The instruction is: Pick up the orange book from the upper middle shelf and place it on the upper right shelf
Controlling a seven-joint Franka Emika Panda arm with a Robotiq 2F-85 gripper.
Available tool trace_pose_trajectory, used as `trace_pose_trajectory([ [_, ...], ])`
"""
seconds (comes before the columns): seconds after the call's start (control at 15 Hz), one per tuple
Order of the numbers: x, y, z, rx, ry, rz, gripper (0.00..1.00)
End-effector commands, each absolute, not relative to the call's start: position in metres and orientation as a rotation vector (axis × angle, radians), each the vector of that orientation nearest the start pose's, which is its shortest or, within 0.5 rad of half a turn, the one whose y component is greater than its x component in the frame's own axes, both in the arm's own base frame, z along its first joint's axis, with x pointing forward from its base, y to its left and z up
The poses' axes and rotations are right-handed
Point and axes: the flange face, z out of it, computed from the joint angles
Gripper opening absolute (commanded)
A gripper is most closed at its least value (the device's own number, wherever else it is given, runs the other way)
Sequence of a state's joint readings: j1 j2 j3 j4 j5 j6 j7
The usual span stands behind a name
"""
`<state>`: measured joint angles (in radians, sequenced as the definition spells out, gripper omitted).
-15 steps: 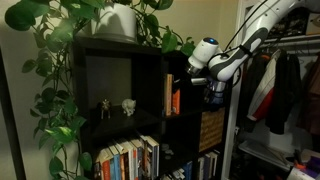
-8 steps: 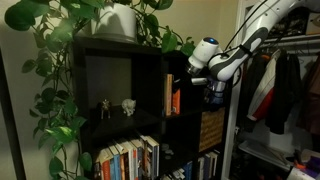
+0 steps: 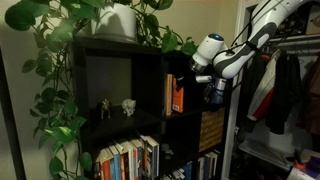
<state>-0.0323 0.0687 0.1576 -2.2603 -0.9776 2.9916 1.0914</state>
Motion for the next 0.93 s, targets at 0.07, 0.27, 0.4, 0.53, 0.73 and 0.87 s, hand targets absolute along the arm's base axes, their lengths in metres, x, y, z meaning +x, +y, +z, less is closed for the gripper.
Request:
trace_pose_trajectory([
  [0.07,0.512,0.116,0.413,-2.955,0.073,-1.182,0.09],
  [0.27,0.497,0.111,0.421,-2.954,0.099,-1.181,0.09],
  [0.4,0.485,0.105,0.425,-2.953,0.135,-1.173,0.08],
  [0.53,0.474,0.099,0.427,-2.95,0.178,-1.159,0.06],
  [0.73,0.463,0.093,0.423,-2.954,0.209,-1.118,0.06],
  [0.87,0.477,0.096,0.412,-2.95,0.204,-1.102,0.2],
])
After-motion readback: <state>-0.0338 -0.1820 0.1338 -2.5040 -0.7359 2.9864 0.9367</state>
